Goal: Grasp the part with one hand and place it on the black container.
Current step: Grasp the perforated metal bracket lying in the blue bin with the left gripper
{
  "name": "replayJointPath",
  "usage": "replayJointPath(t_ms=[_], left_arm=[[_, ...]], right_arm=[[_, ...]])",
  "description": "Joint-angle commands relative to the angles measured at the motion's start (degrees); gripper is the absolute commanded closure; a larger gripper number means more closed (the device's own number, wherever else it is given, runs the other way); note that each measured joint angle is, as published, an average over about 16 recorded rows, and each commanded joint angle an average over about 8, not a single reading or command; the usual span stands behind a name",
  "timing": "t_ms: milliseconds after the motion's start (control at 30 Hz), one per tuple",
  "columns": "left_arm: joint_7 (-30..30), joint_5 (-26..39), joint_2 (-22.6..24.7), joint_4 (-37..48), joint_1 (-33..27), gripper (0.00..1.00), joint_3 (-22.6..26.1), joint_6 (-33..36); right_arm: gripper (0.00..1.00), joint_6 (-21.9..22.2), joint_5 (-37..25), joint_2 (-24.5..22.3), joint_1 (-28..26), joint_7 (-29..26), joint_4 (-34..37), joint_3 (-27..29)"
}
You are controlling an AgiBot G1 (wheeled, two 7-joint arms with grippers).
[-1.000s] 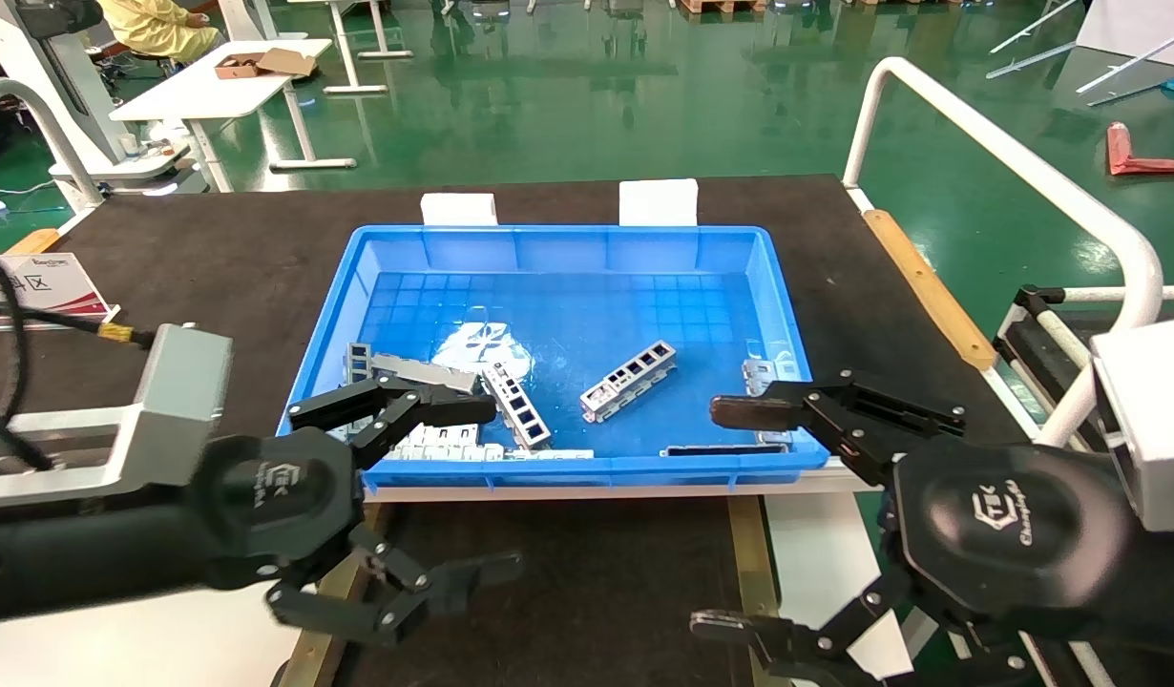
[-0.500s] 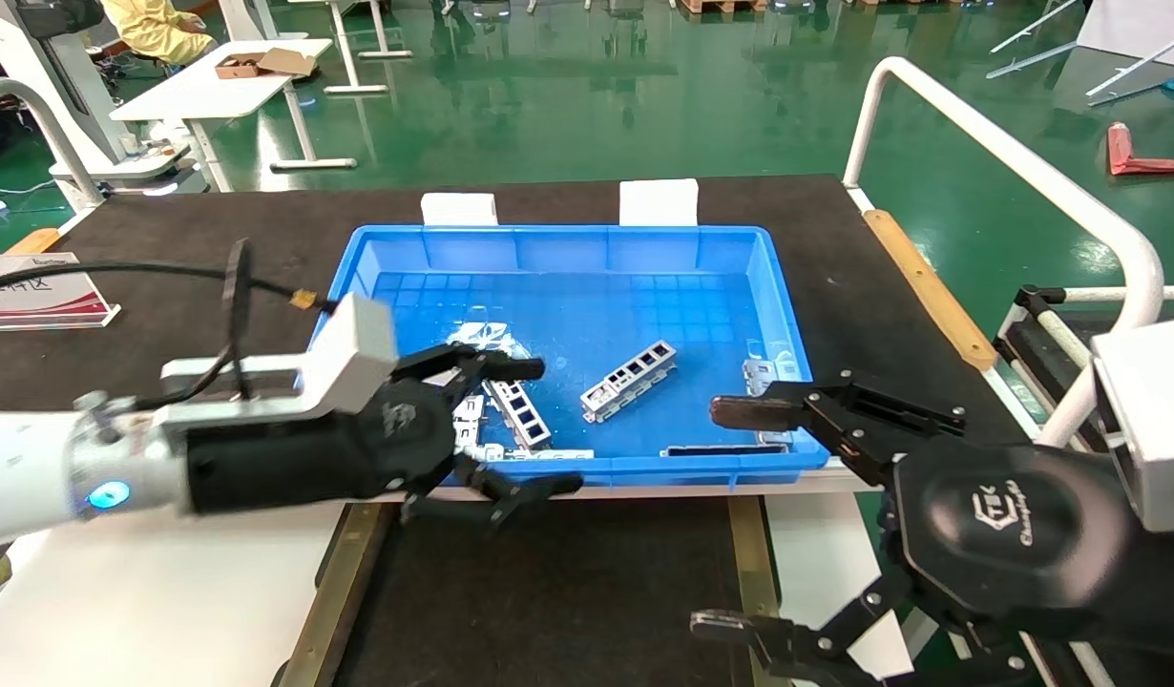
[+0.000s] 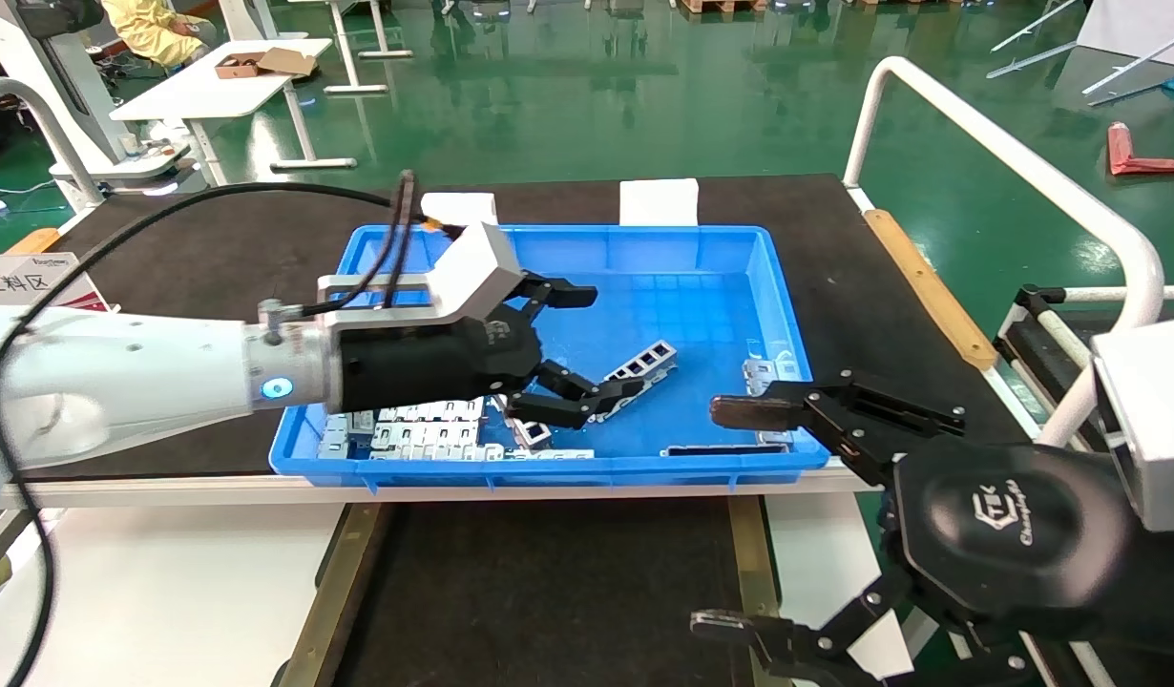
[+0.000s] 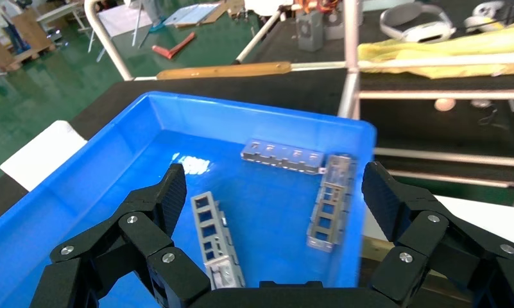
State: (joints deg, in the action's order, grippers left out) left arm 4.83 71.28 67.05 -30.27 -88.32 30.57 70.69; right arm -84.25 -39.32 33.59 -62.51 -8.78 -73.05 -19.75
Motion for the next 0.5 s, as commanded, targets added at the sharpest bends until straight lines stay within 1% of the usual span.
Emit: replayJointPath(t_ms=[33,300,500], left_arm=[[1.6,1.0,2.0,3.1,-1.5,0.0,0.5,-0.9],[7.3,4.3,8.4,13.2,-4.9,0.0,2.4,-5.5],[9.1,5.1,11.0,16.2,-5.1,0.0,4.3,-10.4]], right_arm=[[0.0,0.0,0.0,0.0,0.0,0.0,0.0,0.0],[0.0,0.0,0.0,0.0,0.0,0.0,0.0,0.0],[0.0,0.0,0.0,0.0,0.0,0.0,0.0,0.0]])
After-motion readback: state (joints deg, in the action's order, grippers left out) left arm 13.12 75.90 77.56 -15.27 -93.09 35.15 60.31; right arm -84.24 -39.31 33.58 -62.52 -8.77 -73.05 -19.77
